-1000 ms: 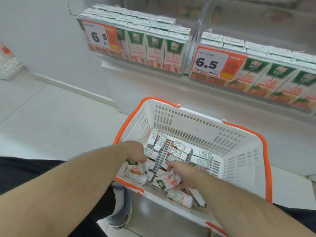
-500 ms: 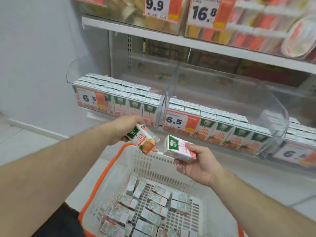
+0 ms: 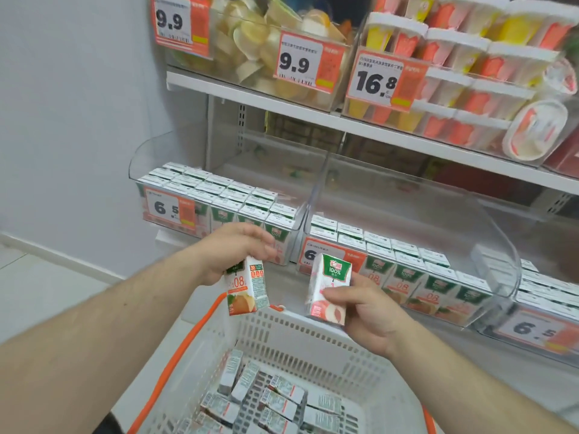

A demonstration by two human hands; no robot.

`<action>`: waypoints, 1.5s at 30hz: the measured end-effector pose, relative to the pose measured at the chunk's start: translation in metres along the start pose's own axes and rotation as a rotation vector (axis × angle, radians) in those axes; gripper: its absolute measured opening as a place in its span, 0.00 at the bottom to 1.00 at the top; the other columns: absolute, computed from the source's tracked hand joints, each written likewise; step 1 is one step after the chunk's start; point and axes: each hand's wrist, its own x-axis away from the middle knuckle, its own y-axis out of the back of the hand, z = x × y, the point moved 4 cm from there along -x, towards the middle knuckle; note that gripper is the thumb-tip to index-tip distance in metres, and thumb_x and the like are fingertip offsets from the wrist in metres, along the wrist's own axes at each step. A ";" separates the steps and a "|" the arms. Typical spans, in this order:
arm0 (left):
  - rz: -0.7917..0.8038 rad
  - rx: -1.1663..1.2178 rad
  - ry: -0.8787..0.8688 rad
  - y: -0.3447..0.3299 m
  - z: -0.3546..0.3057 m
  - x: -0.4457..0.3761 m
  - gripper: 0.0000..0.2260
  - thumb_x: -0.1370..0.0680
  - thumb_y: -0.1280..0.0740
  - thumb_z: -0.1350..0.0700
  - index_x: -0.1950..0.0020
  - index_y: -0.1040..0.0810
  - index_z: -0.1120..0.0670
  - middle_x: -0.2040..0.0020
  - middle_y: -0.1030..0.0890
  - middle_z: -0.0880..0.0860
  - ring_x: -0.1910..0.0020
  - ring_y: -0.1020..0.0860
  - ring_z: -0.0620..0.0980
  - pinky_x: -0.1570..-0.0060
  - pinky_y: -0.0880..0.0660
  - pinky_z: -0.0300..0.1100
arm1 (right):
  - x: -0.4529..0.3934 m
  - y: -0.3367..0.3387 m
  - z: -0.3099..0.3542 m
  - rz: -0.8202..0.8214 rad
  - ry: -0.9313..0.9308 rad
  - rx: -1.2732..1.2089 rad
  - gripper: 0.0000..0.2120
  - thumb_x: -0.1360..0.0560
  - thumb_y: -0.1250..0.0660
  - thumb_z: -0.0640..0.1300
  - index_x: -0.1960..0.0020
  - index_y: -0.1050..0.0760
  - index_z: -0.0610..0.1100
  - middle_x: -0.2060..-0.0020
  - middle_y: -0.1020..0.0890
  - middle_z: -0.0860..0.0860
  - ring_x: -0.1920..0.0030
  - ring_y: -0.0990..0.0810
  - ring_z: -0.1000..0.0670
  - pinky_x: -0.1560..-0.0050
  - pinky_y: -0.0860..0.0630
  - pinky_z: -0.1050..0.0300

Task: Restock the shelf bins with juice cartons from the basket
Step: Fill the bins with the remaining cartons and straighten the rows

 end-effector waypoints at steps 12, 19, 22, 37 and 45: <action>0.053 -0.577 -0.425 -0.011 -0.011 0.009 0.14 0.31 0.23 0.43 0.48 0.17 0.41 0.53 0.17 0.37 0.51 0.22 0.33 0.50 0.27 0.32 | -0.013 -0.049 0.040 -0.111 0.511 0.479 0.23 0.38 0.24 0.28 0.48 0.22 0.45 0.55 0.14 0.44 0.51 0.16 0.41 0.55 0.19 0.50; -0.259 -0.709 -0.459 0.023 -0.021 0.010 0.12 0.32 0.28 0.38 0.54 0.19 0.43 0.61 0.18 0.42 0.59 0.22 0.40 0.56 0.23 0.46 | -0.001 -0.095 0.076 -0.244 0.655 1.085 0.27 0.37 0.35 0.63 0.38 0.25 0.59 0.43 0.23 0.65 0.46 0.24 0.60 0.46 0.24 0.59; -0.359 -0.696 -0.481 0.031 -0.028 0.011 0.12 0.31 0.28 0.39 0.57 0.20 0.45 0.62 0.19 0.44 0.60 0.22 0.43 0.58 0.24 0.46 | -0.006 -0.117 0.091 -0.269 0.726 1.254 0.19 0.29 0.32 0.53 0.40 0.21 0.52 0.44 0.19 0.58 0.43 0.22 0.55 0.41 0.25 0.55; -0.430 -0.537 -0.244 0.043 -0.011 -0.026 0.14 0.26 0.31 0.44 0.41 0.20 0.44 0.63 0.23 0.39 0.53 0.22 0.44 0.50 0.25 0.40 | -0.140 -0.140 0.167 -0.471 0.178 1.782 0.08 0.23 0.39 0.45 0.56 0.29 0.40 0.64 0.27 0.47 0.65 0.26 0.46 0.66 0.29 0.57; -0.487 -0.490 -0.229 0.044 -0.009 -0.032 0.10 0.26 0.31 0.43 0.49 0.19 0.44 0.64 0.24 0.38 0.55 0.22 0.43 0.54 0.25 0.39 | -0.168 -0.122 0.122 -0.304 -0.274 1.466 0.23 0.29 0.41 0.37 0.33 0.35 0.41 0.48 0.31 0.40 0.58 0.27 0.39 0.51 0.19 0.40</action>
